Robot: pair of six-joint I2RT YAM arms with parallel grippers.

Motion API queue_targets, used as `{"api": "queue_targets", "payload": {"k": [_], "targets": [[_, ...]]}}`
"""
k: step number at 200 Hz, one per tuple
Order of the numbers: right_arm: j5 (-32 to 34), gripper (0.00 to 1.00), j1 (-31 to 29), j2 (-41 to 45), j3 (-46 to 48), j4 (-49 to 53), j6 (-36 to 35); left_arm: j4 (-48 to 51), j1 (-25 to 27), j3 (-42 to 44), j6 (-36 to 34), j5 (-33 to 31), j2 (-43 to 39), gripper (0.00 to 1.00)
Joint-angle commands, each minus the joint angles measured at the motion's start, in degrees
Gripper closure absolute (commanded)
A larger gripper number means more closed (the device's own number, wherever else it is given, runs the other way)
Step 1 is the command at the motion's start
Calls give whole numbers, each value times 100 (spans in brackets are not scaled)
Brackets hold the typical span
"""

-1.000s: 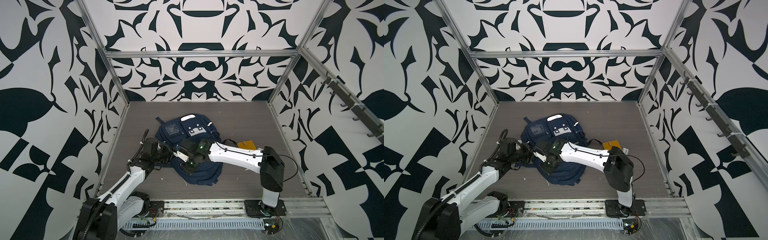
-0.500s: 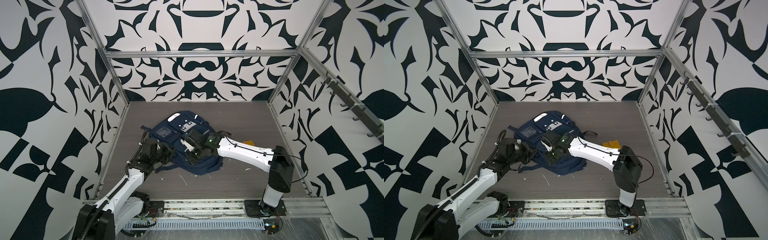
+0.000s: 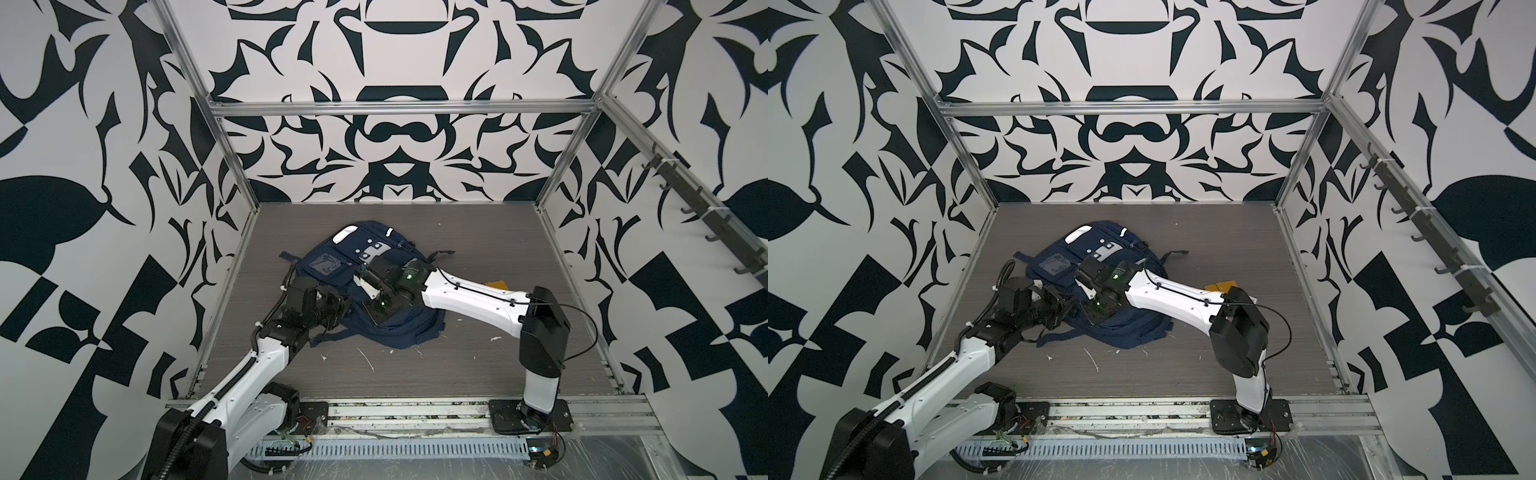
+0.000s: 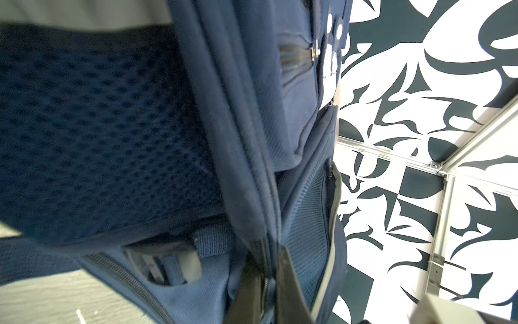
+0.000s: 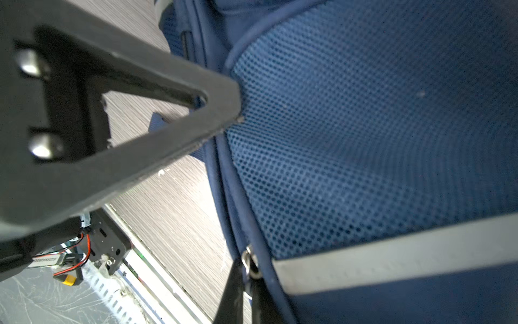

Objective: Pack the student bag

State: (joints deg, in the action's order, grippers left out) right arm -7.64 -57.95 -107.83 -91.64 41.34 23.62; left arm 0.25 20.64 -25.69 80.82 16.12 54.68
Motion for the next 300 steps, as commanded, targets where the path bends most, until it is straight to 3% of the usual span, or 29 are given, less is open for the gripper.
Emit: {"api": "queue_targets", "payload": {"k": [1, 43, 86, 110, 123, 143, 173, 189, 215, 236, 256, 276, 300], "targets": [[107, 87, 126, 183, 7, -1142, -82, -73, 228, 5, 22, 953, -238, 100], [-156, 60, 249, 901, 1027, -1661, 267, 510, 230, 49, -19, 547, -471, 100], [110, 44, 390, 1910, 2178, -1862, 331, 248, 225, 392, 250, 405, -393, 100], [-5, 38, 884, 2703, 3087, -2076, 722, 384, 230, 321, 109, 335, -280, 100], [-93, 28, 1266, 3251, 3558, -2276, 903, 738, 225, 139, -165, 305, -195, 100], [-111, 16, 1965, 3976, 3893, -2155, 906, 1407, 221, -231, -714, 265, -50, 76], [-105, 15, 3346, 4457, 3867, -1190, 728, 2506, 221, -788, -1603, -17, -8, 23], [-257, 15, 4111, 4594, 3974, -962, 715, 3028, 221, -1067, -2071, -149, 31, 5], [-439, 15, 4856, 4605, 4001, -716, 633, 4035, 234, -1745, -3024, -425, 302, 3], [-544, 16, 5028, 4362, 3887, -587, 549, 5137, 291, -2595, -3964, -796, 747, 13], [-548, 12, 5088, 4090, 3734, -493, 515, 5919, 424, -3524, -4925, -919, 1228, 11], [-444, 9, 5198, 3935, 3661, -435, 503, 6214, 791, -4431, -5654, -912, 1687, 4], [-521, 8, 5489, 3849, 3687, -434, 530, 6127, 1343, -5227, -5933, -744, 2465, 1]]}}
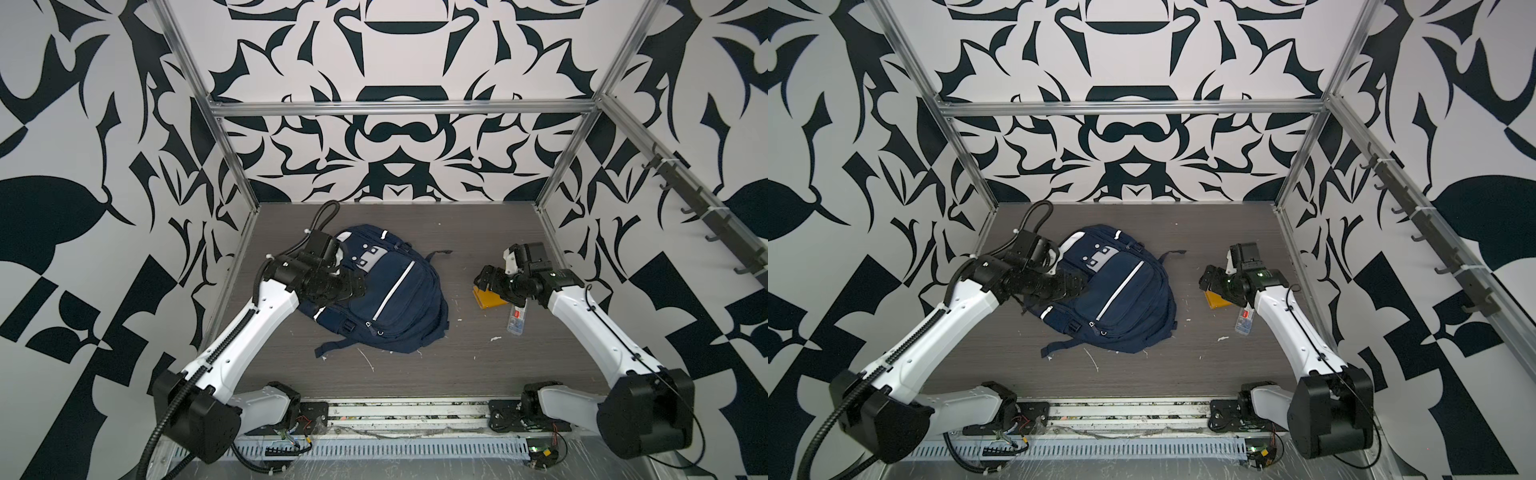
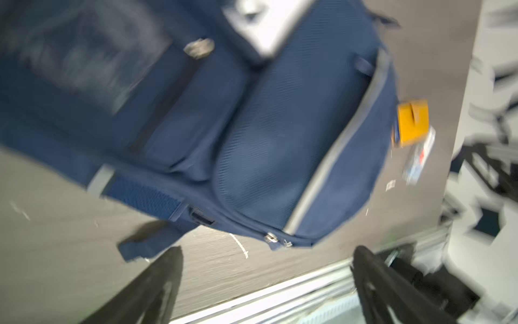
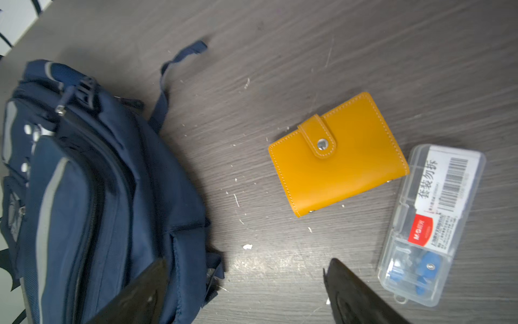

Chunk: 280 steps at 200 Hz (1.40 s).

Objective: Pack the student bag
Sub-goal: 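Release the backpack and move the right gripper toward the yellow wallet, then grasp the backpack zipper with the left gripper, position right over wallet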

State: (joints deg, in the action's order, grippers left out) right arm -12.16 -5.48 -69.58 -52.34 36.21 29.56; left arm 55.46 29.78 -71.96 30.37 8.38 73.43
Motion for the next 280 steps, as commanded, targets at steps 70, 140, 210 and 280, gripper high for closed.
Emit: {"api": "queue_targets", "payload": {"k": [70, 140, 210, 280], "targets": [[-303, 5, 1002, 182, 20, 167, -135, 908, 2179, -3051, -1164, -757, 3503, 7], [-342, 5, 1144, 343, 240, 203, -161, 1613, 2416, -4019, -1762, -2027, 4640, 48], [-339, 5, 1172, 349, 215, 201, -170, 1705, 2682, -3979, -1974, -2898, 5014, 59], [-348, 5, 1172, 460, 364, 223, -110, 1533, 2673, -3848, -1815, -2608, 4688, 100]]}}
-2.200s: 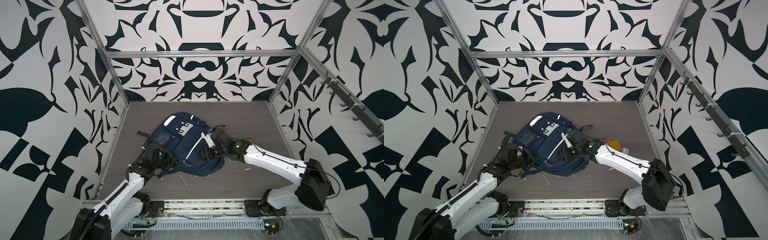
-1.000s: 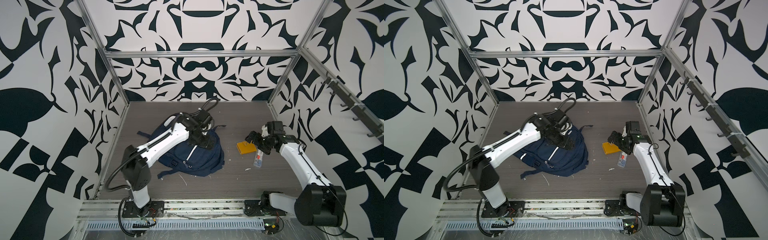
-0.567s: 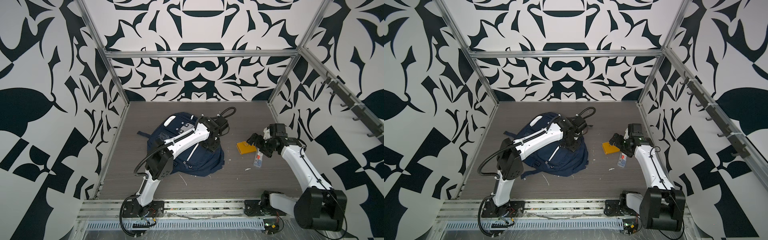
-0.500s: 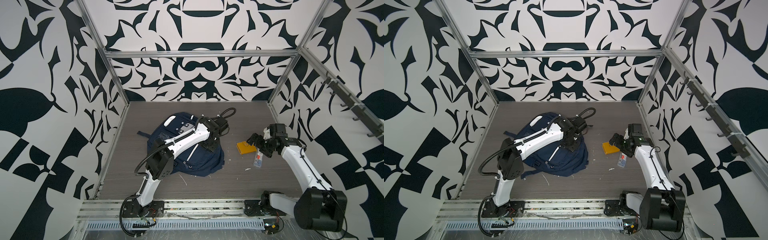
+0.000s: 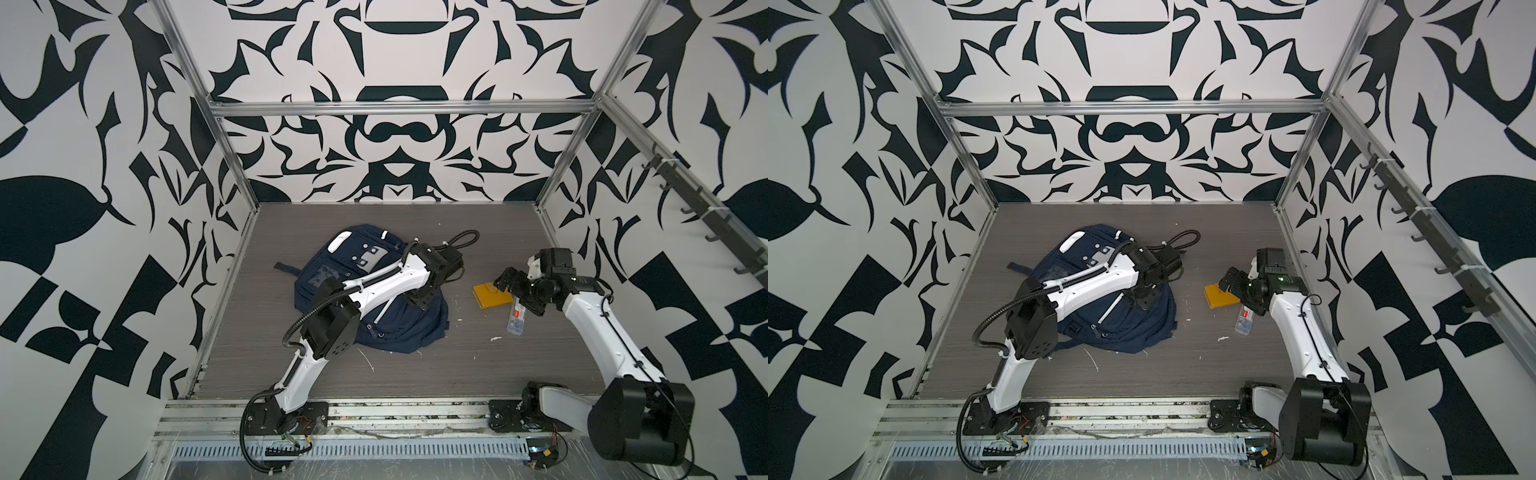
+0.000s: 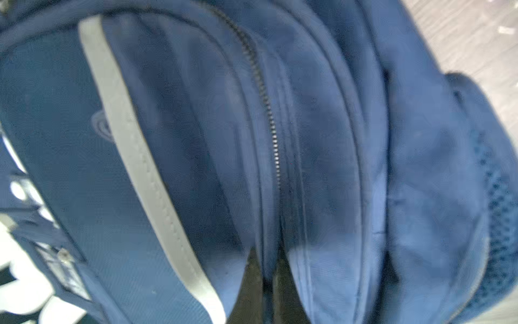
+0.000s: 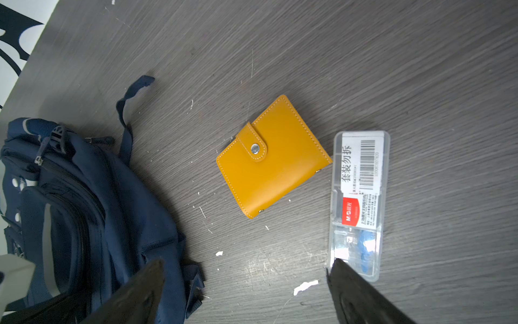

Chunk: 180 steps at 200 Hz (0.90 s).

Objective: Pack the student bag
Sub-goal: 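Grasp the backpack zipper with the left gripper, position right over wallet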

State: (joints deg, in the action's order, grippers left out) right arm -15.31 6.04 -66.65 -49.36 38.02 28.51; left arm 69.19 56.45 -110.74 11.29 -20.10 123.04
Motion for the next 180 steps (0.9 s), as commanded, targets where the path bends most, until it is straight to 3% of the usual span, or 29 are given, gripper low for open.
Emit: {"api": "queue_targets", "payload": {"k": [1, 57, 118, 149, 180], "targets": [[-33, 5, 20, 164, 67, 40, -4, 158, 7, 36, 102, 255, -277, 100], [-42, 5, 37, 106, 207, 17, 31, -324, -464, 677, 898, 1475, -1271, 100], [-117, 6, 48, -510, 339, -512, 278, -977, -1109, 1496, 1418, 2293, -2283, 100], [-168, 8, 55, -852, 306, -754, 453, -1438, -1171, 1800, 1524, 2605, -2563, 100], [275, 8, 106, -751, 270, -543, 252, -1565, -1171, 1919, 1546, 2740, -2689, 100]]}}
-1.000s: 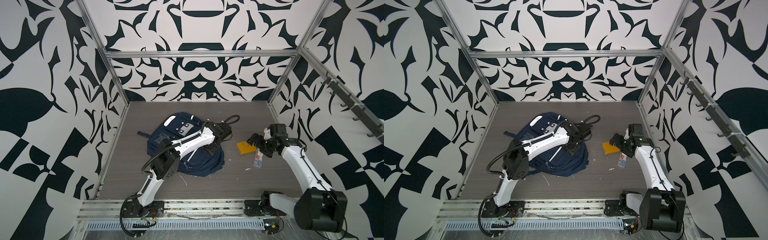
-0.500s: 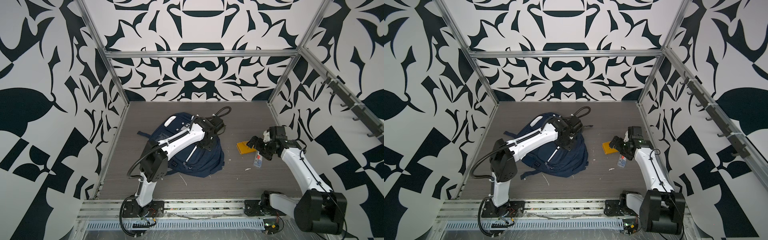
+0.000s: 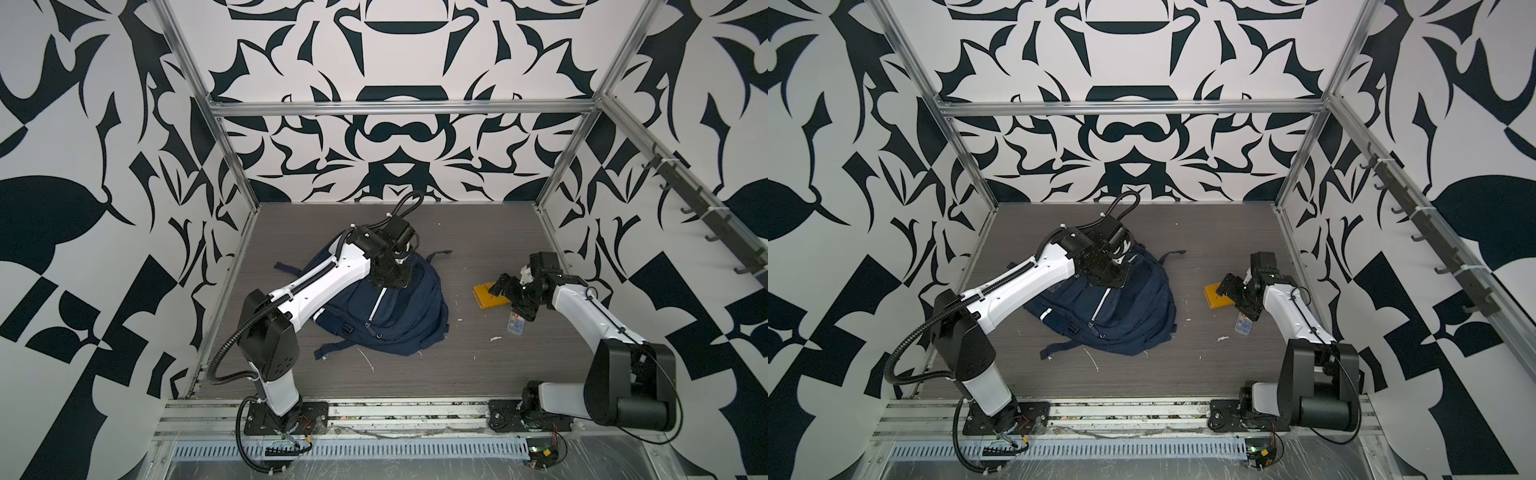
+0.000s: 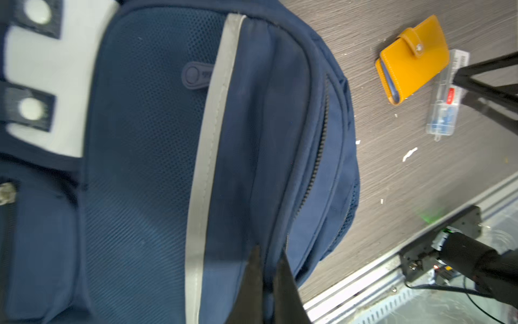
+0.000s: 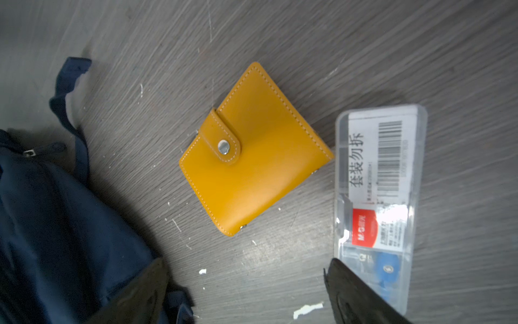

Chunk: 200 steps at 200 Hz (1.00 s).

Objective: Pack the student bag
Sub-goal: 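Grasp the backpack zipper with the left gripper, position right over wallet, then grasp the clear card box with the right gripper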

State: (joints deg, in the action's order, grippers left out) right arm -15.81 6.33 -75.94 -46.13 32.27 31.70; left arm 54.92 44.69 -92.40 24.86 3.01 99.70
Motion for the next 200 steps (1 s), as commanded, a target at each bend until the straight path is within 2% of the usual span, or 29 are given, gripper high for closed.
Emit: {"api": "queue_targets", "payload": {"k": [1, 66, 134, 158, 200], "targets": [[338, 8, 83, 186, -54, 46, -72, -152, 5, 92, 192, 438, -364, 100], [1265, 6, 308, 176, -212, 530, -760, -986, -56, 546, 317, 826, -764, 100], [1284, 6, 316, 30, -285, 506, -847, -1497, -286, 770, 696, 1221, -1065, 100], [1448, 6, 362, -182, -294, 487, -1019, -1708, -388, 1028, 884, 1356, -1209, 100], [1312, 8, 545, -584, -140, 230, -1092, -1817, -461, 1187, 977, 1423, -1327, 100]]}}
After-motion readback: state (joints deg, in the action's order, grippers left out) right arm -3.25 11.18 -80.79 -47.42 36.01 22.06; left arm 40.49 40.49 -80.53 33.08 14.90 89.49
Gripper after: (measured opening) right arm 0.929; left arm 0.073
